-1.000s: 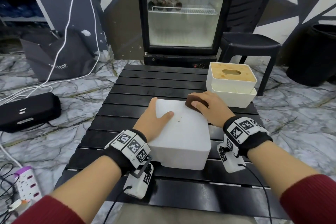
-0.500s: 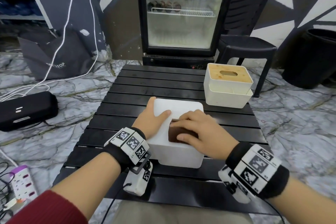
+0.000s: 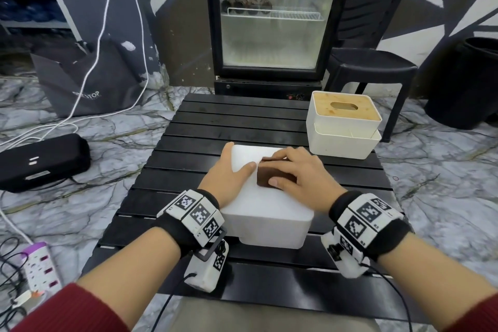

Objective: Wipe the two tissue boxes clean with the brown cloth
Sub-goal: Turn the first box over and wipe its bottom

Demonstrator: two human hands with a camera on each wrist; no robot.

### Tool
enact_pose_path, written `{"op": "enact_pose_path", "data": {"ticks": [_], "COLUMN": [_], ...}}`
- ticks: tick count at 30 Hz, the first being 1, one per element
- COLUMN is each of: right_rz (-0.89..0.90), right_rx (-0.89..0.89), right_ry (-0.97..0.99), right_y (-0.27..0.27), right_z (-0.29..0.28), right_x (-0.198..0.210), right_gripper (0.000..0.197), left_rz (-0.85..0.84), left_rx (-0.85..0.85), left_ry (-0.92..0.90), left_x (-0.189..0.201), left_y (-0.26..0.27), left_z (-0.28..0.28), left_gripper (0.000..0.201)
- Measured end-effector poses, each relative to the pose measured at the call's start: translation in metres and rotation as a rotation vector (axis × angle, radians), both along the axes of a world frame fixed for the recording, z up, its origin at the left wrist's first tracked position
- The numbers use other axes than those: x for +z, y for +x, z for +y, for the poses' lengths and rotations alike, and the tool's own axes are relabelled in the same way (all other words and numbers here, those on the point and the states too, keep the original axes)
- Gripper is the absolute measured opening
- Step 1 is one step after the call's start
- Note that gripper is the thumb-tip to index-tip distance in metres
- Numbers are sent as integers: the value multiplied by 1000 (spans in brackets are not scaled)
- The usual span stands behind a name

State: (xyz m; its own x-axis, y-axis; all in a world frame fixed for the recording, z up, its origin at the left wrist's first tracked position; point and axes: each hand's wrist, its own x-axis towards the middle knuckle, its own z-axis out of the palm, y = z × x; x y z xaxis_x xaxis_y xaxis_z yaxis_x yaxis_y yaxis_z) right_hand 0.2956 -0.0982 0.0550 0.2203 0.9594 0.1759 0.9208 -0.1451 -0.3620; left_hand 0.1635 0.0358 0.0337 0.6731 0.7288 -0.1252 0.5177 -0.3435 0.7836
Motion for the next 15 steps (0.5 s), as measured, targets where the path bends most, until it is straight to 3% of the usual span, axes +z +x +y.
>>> {"op": "enact_pose_path", "data": {"ticks": [15], "right_rz": [17], "right_rx": [-122], "right_ry": [29], "right_y": [28], "right_z": [26], "right_x": [-4], "right_gripper": [36], "left_rz": [44], "left_rx": [-16], "left_ry": [13], "left_x": [0], "left_y": [1], "left_z": [1], "left_gripper": [65]}}
